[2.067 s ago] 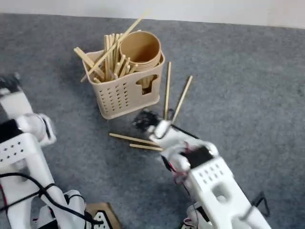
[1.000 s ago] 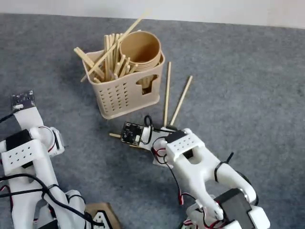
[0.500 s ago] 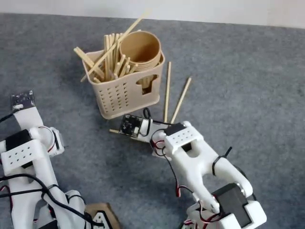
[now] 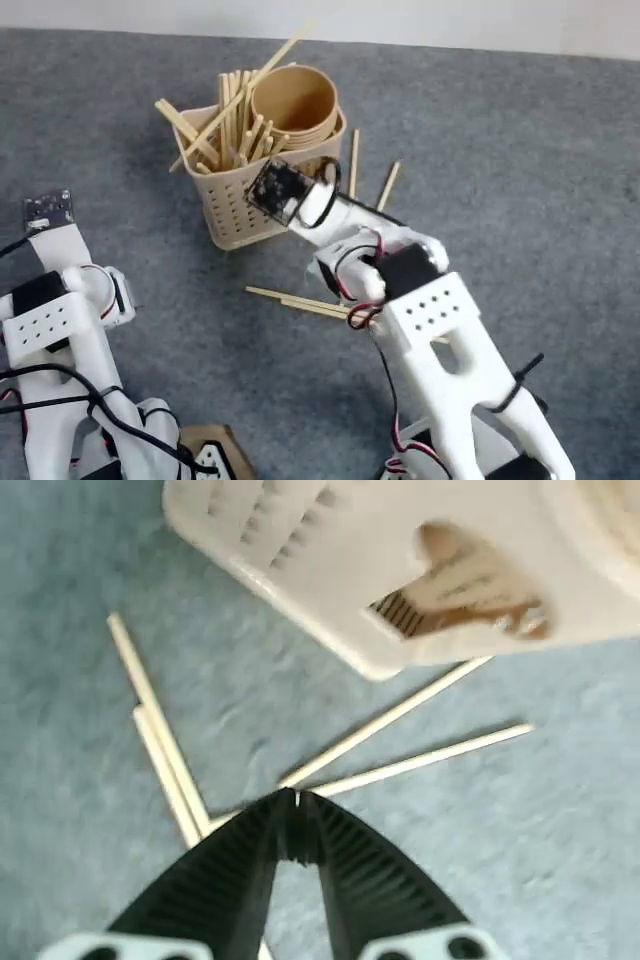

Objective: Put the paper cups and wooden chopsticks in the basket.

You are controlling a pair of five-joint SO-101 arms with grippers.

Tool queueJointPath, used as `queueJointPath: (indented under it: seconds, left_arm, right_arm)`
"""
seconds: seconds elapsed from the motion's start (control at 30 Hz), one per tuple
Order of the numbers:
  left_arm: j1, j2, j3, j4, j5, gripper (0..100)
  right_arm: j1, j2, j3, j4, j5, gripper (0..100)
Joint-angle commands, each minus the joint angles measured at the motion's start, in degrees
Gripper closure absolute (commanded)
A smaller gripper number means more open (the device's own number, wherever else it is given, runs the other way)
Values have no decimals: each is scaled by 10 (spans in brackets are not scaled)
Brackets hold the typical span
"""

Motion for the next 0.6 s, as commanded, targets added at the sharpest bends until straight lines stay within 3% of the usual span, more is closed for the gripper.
queueJointPath:
  seconds: [0.0,0.07,0.2,0.37,0.57]
  left_arm:
    - [-1,-17,-2,-5,-4,748]
    - [-1,-17,-2,-5,-4,748]
    - [-1,-17,-2,-6,-4,748]
    - [-1,-17,-2,-8,-4,748]
    - [-1,-17,-2,-8,-4,748]
  right_arm:
    - [4,-7,-24,63,40,951]
    - [8,30,4,93,99,889]
    - [58,103,73,21,147,766]
    - [82,168,102,-36,173,760]
    - [55,204,104,-52,174,760]
